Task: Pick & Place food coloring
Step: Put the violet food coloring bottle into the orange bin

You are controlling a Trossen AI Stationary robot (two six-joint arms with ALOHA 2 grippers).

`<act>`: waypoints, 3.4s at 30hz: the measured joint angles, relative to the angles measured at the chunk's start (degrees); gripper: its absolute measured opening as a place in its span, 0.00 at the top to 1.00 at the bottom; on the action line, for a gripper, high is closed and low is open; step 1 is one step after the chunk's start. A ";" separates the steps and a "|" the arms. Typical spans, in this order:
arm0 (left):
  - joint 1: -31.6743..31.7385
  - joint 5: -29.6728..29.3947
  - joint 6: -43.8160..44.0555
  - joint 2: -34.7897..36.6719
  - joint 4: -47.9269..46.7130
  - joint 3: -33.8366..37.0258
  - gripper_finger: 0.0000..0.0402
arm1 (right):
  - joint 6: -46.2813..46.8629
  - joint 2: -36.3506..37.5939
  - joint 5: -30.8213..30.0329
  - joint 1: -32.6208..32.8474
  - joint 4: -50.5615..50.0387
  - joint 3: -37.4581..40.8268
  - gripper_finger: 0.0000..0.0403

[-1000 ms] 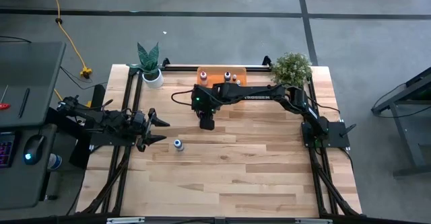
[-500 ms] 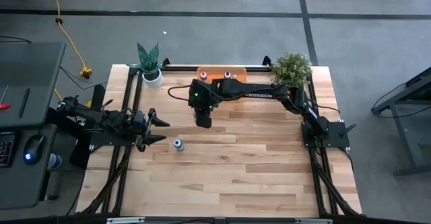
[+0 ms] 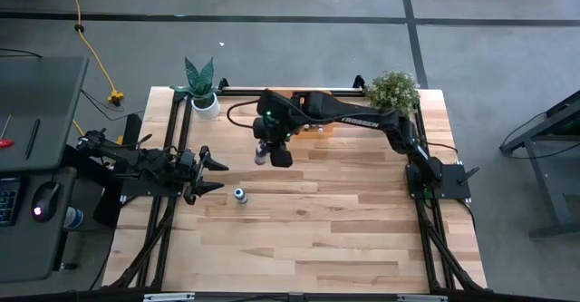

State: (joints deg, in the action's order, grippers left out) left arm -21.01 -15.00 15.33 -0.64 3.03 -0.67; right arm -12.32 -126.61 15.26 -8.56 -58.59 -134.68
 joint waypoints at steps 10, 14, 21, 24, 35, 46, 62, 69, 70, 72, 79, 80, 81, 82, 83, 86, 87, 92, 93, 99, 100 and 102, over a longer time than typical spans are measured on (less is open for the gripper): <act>0.02 0.00 0.00 -0.02 -0.02 0.00 0.32 | -6.61 3.24 2.05 -0.02 -0.69 0.78 0.73; 0.00 0.00 0.00 0.00 0.00 0.00 0.32 | -8.50 5.12 2.28 -0.02 -1.00 0.82 0.73; 0.02 0.00 0.00 -0.02 0.00 0.00 0.32 | -8.79 7.27 1.74 -0.05 -1.80 0.82 0.73; 0.00 0.00 0.00 -0.01 -0.01 0.00 0.32 | -9.19 7.99 1.26 -0.24 -1.71 0.82 0.73; 0.00 0.00 0.00 0.00 0.00 0.00 0.32 | -10.25 9.94 0.73 -1.67 -3.34 0.82 0.73; 0.00 0.00 0.00 -0.02 0.00 0.00 0.32 | -5.70 10.10 -13.91 -7.07 -3.21 0.82 0.73; 0.00 0.00 0.00 0.00 0.00 0.00 0.32 | 10.25 5.49 -20.71 -17.46 0.10 1.04 0.73; 0.00 0.00 0.00 0.00 0.00 0.00 0.32 | 20.35 -0.11 -24.34 -20.11 -1.04 1.06 0.73; 0.00 0.01 0.00 0.00 -0.01 0.00 0.32 | 21.96 -0.87 -24.57 -20.28 -1.19 1.06 0.73; 0.00 0.00 0.00 -0.02 0.00 0.00 0.32 | 23.95 -2.43 -23.14 -20.38 -1.18 1.06 0.73; 0.01 0.00 0.00 0.00 0.00 0.00 0.32 | 26.43 -7.19 -21.76 -20.28 -1.43 1.06 0.73; 0.01 0.00 0.00 -0.01 -0.01 0.00 0.32 | 26.71 -7.69 -21.98 -20.31 -1.39 1.06 0.73; 0.00 0.00 0.00 -0.02 -0.01 0.00 0.32 | 26.83 -8.39 -22.32 -20.35 -1.34 1.06 0.73; 0.01 0.00 0.00 -0.02 0.00 0.00 0.32 | 26.89 -8.83 -22.55 -20.35 -1.35 1.06 0.73; 0.01 0.00 0.00 0.00 0.00 0.00 0.32 | 27.05 -9.30 -22.76 -20.37 -1.35 1.08 0.73; 0.01 0.00 0.00 -0.01 0.00 0.00 0.32 | 27.92 -9.81 -23.73 -20.33 -1.03 1.12 0.73; 0.00 0.00 0.00 0.00 0.00 0.00 0.32 | 28.04 -9.92 -23.82 -20.30 -0.25 1.50 0.73; 0.00 0.00 0.00 -0.02 0.00 0.00 0.32 | 30.57 -10.28 -23.99 -20.17 2.43 3.86 0.73; 0.01 0.02 0.00 -0.01 -0.02 0.00 0.32 | 31.59 -10.29 -23.97 -20.09 3.25 4.25 0.73; 0.00 0.00 0.00 -0.02 -0.02 0.00 0.32 | 36.02 -10.13 -25.71 -19.54 4.54 6.56 0.73; 0.01 0.00 0.00 -0.02 0.00 0.00 0.32 | 36.63 -10.12 -26.09 -19.48 4.58 6.82 0.73; 0.00 0.00 0.00 0.00 0.00 0.00 0.32 | 37.38 -10.10 -26.90 -19.32 5.21 7.01 0.73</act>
State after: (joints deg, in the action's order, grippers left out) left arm -21.02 -15.00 15.33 -0.64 3.03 -0.67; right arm 25.06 -136.70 -11.64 -27.88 -53.38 -127.68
